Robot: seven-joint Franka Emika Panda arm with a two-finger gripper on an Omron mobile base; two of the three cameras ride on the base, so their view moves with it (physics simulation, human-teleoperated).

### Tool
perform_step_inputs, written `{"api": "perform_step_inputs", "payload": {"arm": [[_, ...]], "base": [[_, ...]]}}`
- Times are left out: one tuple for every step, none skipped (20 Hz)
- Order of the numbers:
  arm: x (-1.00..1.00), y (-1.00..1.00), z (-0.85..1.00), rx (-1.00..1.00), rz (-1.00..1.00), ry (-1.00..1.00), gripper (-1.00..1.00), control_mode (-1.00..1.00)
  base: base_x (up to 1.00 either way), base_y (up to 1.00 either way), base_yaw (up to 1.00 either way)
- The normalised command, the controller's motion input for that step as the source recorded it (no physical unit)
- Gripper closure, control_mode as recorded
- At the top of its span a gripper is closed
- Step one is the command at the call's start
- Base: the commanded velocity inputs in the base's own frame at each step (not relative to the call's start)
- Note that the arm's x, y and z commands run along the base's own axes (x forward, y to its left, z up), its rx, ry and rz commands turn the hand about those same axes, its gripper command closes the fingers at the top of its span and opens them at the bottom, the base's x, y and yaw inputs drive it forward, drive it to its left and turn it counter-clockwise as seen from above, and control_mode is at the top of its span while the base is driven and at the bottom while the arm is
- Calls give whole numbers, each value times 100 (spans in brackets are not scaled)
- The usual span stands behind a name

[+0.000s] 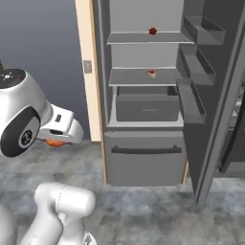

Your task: Transport the fish and squash to the fridge. Place the fish on the rack containing meat and place the squash on the rack containing the vegetable, ensuring meats and vegetables are on different racks.

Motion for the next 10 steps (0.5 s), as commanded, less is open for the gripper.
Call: {"api": "perform_step_inputs", "payload": {"arm": [[0, 0, 0, 0, 0, 0, 100, 100], [0, 0, 0, 0, 0, 0, 100, 100], [0, 0, 0, 0, 0, 0, 100, 100], [0, 0, 0, 0, 0, 0, 100, 100], [0, 0, 0, 0, 0, 0, 100, 100], [0, 0, 0, 0, 0, 0, 100, 100], [0, 0, 0, 0, 0, 0, 100, 100], [0, 0, 0, 0, 0, 0, 100, 100], [0, 0, 0, 0, 0, 0, 100, 100], [0, 0, 0, 0, 0, 0, 100, 100]], "base": [[100, -34, -20], [100, -21, -20], [100, -14, -19], [100, -30, -18], [100, -47, -16], [100, -45, -14], [100, -16, -12], [100, 0, -11], [100, 0, -10], [100, 0, -9]]}}
